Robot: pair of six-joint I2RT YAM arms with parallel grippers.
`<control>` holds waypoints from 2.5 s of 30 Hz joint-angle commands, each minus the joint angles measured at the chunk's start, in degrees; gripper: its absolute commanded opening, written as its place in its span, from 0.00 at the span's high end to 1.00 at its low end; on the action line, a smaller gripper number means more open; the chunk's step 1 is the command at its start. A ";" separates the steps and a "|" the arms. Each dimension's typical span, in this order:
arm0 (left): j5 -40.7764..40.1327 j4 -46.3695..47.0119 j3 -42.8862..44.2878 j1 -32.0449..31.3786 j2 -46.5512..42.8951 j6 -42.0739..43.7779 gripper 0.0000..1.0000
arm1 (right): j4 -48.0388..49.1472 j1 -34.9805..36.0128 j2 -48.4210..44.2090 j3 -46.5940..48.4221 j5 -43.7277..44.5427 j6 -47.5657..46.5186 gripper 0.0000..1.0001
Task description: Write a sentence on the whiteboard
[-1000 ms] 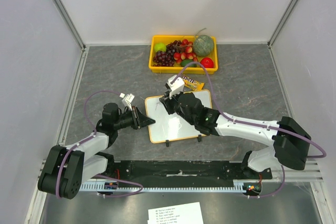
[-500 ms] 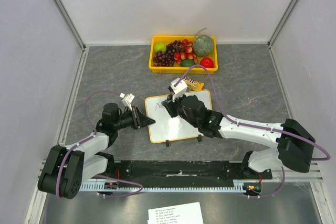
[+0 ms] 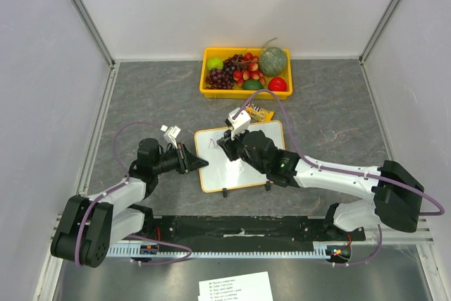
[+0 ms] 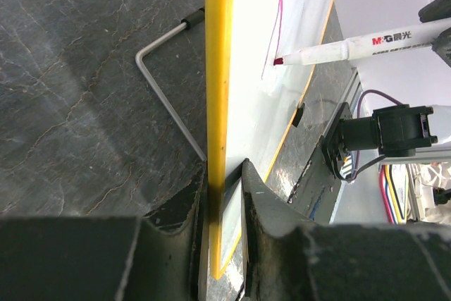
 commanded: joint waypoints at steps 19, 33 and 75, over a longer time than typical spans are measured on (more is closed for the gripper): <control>-2.74 0.75 -0.02 0.07 -0.25 2.27 0.98 | -2.38 0.16 0.18 3.35 9.68 -1.86 1.00; -2.65 0.84 -0.02 0.16 -0.42 2.27 0.98 | -2.90 0.16 1.06 6.17 10.39 -3.01 1.00; -2.30 1.19 -0.20 -0.01 -0.34 2.27 0.98 | -1.67 -0.28 -1.49 -0.07 7.31 2.53 1.00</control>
